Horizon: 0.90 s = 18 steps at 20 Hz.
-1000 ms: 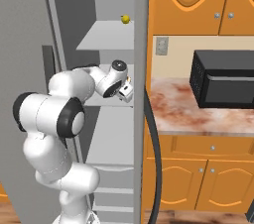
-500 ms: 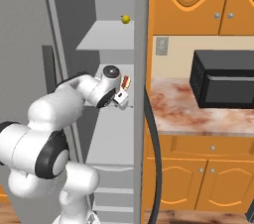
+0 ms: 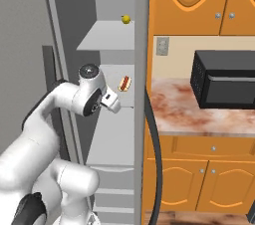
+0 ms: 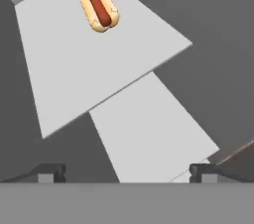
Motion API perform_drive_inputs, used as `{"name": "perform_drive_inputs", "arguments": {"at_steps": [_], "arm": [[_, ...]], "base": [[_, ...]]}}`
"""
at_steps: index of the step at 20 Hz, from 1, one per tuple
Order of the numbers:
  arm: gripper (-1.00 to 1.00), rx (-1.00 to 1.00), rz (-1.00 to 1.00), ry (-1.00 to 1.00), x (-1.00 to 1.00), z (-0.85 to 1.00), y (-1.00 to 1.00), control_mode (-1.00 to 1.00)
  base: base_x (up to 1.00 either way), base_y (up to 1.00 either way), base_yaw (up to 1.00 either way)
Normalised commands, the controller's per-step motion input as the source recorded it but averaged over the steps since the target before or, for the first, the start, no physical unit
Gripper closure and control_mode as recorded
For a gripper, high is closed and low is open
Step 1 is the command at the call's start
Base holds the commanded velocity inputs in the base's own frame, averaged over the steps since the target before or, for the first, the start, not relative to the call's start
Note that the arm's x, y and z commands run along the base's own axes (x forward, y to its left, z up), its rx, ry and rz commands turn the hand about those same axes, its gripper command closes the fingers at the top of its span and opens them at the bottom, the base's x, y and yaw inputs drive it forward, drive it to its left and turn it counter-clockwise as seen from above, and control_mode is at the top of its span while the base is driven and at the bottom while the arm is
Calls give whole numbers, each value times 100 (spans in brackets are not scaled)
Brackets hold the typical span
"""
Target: Store the hot dog in the freezer for long-term storage. Close the freezer door after placing the cooked food.
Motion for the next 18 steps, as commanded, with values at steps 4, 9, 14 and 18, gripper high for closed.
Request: {"name": "perform_drive_inputs", "arguments": {"at_steps": [4,9,14,18], "arm": [[-100,-14,0,0,-92,55,0,-100],[-100,-4,1,-2,-90,60,0,-100],[-100,0,18,6,-58,35,4,-100],[-100,-6,16,11,-56,34,19,-100]], "base": [[0,0,0],[0,0,0],[0,0,0],[0,0,0]]}}
